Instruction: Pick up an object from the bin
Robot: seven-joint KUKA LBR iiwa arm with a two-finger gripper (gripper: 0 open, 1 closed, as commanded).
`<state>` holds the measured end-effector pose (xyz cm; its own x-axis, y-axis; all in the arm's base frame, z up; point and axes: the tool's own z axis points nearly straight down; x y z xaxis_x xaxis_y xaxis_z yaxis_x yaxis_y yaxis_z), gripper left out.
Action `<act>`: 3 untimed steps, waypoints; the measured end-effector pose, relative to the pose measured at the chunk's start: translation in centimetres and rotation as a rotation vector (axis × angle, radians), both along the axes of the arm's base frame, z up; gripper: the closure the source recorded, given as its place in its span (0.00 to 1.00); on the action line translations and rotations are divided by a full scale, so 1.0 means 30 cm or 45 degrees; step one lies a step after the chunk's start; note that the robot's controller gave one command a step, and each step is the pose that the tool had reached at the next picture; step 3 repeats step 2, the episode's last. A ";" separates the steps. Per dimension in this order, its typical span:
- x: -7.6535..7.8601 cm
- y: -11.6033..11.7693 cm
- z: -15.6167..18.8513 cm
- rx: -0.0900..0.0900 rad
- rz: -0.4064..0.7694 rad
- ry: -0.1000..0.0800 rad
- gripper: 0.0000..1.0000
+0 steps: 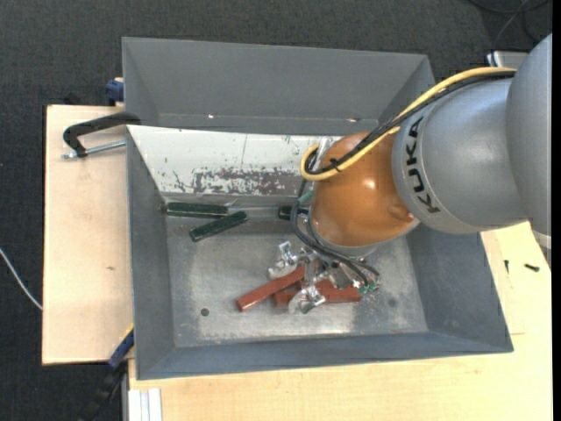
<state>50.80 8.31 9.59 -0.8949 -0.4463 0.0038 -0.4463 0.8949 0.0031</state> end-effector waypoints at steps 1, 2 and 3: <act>0.008 0.002 0.063 0.001 0.001 -0.011 1.00; 0.011 0.002 0.102 0.002 0.000 -0.015 1.00; 0.011 0.002 0.102 0.002 0.000 -0.015 1.00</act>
Offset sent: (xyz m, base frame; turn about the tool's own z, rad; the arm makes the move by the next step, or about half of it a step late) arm -0.0001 -0.0001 0.0110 0.0000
